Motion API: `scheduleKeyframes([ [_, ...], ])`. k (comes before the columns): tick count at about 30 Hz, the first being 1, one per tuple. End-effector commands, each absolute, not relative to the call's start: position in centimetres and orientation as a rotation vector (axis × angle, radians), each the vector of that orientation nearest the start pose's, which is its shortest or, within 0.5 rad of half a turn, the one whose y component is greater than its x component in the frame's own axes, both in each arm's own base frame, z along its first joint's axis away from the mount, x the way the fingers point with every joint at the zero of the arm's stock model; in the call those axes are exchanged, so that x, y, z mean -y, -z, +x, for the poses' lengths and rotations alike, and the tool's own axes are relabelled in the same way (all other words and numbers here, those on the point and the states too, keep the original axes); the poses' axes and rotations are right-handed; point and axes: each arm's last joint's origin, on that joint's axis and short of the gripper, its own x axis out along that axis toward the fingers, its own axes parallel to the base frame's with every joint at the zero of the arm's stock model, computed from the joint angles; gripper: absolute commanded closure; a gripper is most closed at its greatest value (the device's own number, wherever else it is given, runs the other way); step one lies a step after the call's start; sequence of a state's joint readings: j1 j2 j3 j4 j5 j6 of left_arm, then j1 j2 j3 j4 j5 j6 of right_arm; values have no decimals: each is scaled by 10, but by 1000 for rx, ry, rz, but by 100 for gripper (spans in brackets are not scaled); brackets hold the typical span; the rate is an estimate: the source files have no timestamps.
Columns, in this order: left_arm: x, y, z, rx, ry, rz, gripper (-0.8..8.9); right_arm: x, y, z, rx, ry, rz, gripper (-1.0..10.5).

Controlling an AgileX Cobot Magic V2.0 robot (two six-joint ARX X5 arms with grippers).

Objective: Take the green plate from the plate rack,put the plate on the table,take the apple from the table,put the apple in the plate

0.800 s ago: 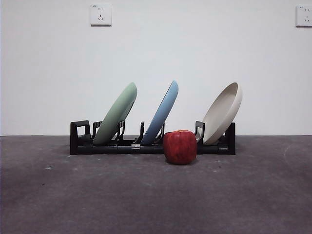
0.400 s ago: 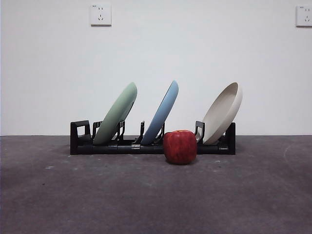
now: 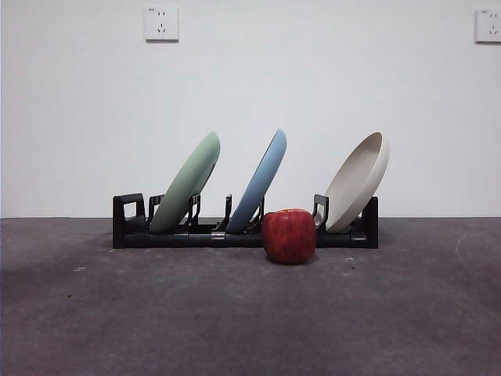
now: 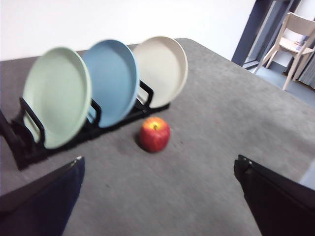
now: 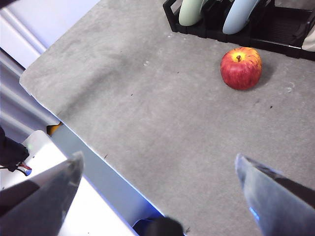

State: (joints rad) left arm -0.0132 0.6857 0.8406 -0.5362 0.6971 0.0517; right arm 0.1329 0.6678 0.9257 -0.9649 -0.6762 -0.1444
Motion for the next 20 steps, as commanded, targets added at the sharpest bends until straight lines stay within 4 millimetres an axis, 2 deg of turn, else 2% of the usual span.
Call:
scheduleKeyframes([
  [1,24,-343,156,-357,702,-69,187,-32,-330,100,-638,-820,69,317],
  [5,34,-354,194,-387,696,-53,187,-32,-329,101,-644,-819,70,317],
  [10,55,-359,247,-410,693,0,187,-32,-329,101,-644,-819,71,317],
  [15,79,-350,296,-435,656,58,188,-32,-329,101,-644,-819,71,317],
  [20,103,-328,338,-496,660,84,188,-32,-329,101,-648,-816,79,317],
])
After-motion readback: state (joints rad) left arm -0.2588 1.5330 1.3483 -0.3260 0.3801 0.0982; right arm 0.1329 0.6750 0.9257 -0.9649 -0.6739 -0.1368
